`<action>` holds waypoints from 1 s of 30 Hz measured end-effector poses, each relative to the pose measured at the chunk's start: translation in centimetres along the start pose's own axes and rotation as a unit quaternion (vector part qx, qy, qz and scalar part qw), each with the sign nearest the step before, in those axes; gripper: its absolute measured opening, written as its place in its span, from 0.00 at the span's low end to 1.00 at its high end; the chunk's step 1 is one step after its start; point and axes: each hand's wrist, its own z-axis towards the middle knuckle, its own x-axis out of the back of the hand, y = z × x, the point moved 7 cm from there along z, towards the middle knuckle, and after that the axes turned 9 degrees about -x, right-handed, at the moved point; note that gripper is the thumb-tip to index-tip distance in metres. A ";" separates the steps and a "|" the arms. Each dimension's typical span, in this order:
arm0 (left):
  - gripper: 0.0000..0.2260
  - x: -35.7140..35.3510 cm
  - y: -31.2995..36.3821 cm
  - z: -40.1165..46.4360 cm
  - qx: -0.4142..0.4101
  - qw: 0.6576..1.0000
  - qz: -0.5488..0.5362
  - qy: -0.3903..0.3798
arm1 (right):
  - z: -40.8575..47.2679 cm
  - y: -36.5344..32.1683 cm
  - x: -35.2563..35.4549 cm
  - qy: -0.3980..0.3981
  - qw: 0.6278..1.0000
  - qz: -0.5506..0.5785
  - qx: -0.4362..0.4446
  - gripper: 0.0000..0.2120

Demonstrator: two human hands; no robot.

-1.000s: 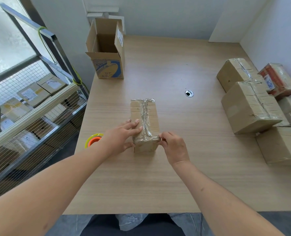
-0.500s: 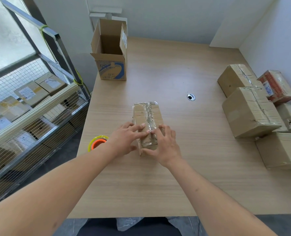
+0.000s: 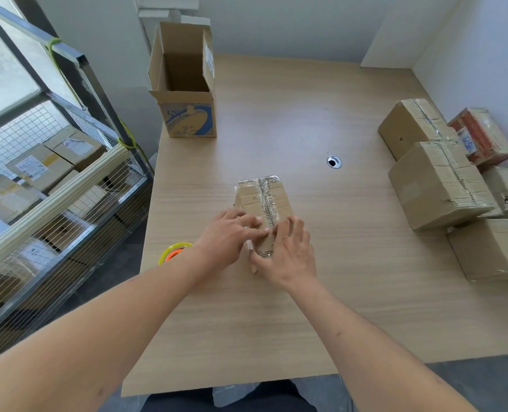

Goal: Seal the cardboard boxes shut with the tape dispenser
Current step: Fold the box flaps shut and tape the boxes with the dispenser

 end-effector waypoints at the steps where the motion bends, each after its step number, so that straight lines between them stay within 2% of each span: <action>1: 0.32 0.4 -0.3 0.2 0.003 1.000 -0.004 0.002 | 0.4 -0.2 0.0 -0.013 1.000 0.002 -0.013 0.43; 4: 0.34 1.4 -1.5 0.6 0.019 1.000 -0.019 0.015 | 1.2 -0.8 0.1 -0.045 0.998 0.019 -0.041 0.47; 7: 0.30 2.2 -3.0 0.4 0.055 0.997 -0.048 0.030 | 1.1 -1.3 0.4 -0.061 0.996 0.024 -0.062 0.45; 10: 0.26 3.4 -4.3 0.9 0.073 0.997 -0.033 -0.020 | 0.7 -1.4 2.1 -0.053 0.995 0.022 -0.082 0.44; 17: 0.24 8.9 -3.1 1.7 0.040 0.993 0.017 -0.106 | -1.2 -2.0 8.1 -0.043 0.988 0.023 -0.144 0.40; 23: 0.25 15.4 1.2 4.1 -0.001 0.993 0.067 -0.093 | -2.6 -0.7 15.8 -0.002 0.986 0.042 -0.161 0.40; 30: 0.23 21.0 10.2 8.6 -0.045 0.995 0.083 -0.045 | -6.0 4.3 24.4 0.066 0.979 0.073 -0.180 0.41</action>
